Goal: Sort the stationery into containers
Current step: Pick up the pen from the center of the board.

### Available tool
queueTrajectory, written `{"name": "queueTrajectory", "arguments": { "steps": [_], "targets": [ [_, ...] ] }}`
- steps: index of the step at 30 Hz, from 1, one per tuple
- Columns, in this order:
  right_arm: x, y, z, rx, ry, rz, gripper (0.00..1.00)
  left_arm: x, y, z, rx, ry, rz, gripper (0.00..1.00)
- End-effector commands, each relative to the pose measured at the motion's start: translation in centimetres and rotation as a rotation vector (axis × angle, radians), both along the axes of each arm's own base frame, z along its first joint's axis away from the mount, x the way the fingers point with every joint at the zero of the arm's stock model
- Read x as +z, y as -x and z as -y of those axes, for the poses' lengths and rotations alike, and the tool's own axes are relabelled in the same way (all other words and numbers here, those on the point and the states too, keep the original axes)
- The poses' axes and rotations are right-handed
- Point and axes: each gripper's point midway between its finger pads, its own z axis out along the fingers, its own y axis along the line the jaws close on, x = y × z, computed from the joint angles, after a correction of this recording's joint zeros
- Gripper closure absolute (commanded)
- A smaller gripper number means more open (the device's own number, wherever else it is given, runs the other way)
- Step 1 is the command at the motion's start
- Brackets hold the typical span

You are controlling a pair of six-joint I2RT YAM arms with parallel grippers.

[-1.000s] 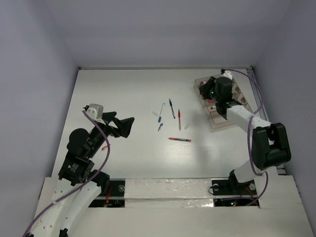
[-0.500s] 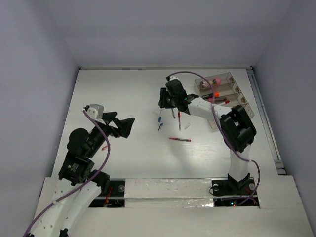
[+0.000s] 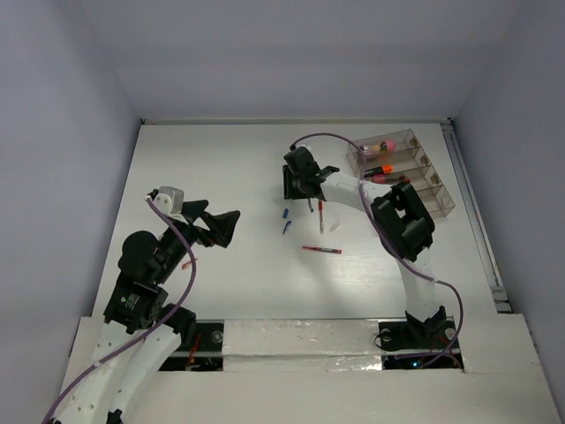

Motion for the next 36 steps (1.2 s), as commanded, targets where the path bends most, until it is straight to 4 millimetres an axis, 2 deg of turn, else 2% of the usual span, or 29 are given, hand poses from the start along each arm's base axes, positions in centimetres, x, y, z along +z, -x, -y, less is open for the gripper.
{"name": "queueTrajectory", "arguments": {
  "steps": [1, 4, 11, 13, 17, 23, 26, 27, 28, 30, 32, 33, 35, 36],
  "targets": [
    [-0.4, -0.3, -0.9, 0.017, 0.023, -0.012, 0.56, 3.1, 0.6, 0.0, -0.011, 0.035, 0.086, 0.01],
    [-1.6, -0.1, -0.9, 0.015, 0.058, -0.029, 0.61, 3.1, 0.8, 0.1, -0.02, 0.036, 0.087, 0.01],
    [-2.2, -1.4, -0.1, -0.03, 0.127, -0.01, 0.66, 3.2, 0.8, 0.1, -0.017, 0.036, 0.088, 0.01],
    [-2.4, -1.5, 0.3, -0.036, 0.158, -0.01, 0.71, 3.2, 0.8, 0.1, -0.016, 0.036, 0.087, 0.01],
    [-2.6, -2.1, 1.3, -0.039, 0.24, 0.002, 0.71, 3.2, 0.7, 0.1, -0.016, 0.035, 0.088, 0.01],
    [-3.4, -2.3, 1.5, -0.014, 0.294, -0.017, 0.73, 3.1, 0.7, 0.1, -0.016, 0.035, 0.085, 0.01],
    [-3.9, -2.5, 1.3, -0.005, 0.3, -0.024, 0.88, 3.0, 0.6, 0.1, -0.014, 0.034, 0.083, 0.01],
    [-3.8, -2.5, 1.2, -0.007, 0.297, -0.022, 1.0, 3.1, 0.6, 0.1, -0.014, 0.033, 0.085, 0.01],
    [-3.7, -2.9, 1.0, -0.013, 0.287, -0.006, 1.0, 3.0, 0.6, 0.1, -0.014, 0.034, 0.083, 0.01],
    [-2.3, -3.4, 1.0, -0.036, 0.266, 0.035, 1.0, 3.0, 0.6, 0.1, -0.014, 0.032, 0.082, 0.01],
    [0.3, -4.7, 0.8, -0.077, 0.22, 0.124, 1.0, 3.0, 0.5, 0.1, -0.011, 0.033, 0.08, 0.01],
    [3.4, -5.2, 0.4, -0.096, 0.149, 0.206, 1.0, 3.0, 0.5, 0.1, -0.013, 0.033, 0.08, 0.01],
    [7.0, -5.3, 0.2, -0.113, 0.062, 0.294, 1.0, 3.0, 0.6, 0.1, -0.014, 0.033, 0.08, 0.01],
    [9.8, -5.2, 1.3, -0.138, -0.01, 0.331, 1.0, 3.0, 0.6, 0.1, -0.014, 0.033, 0.081, 0.01]
  ]
}}
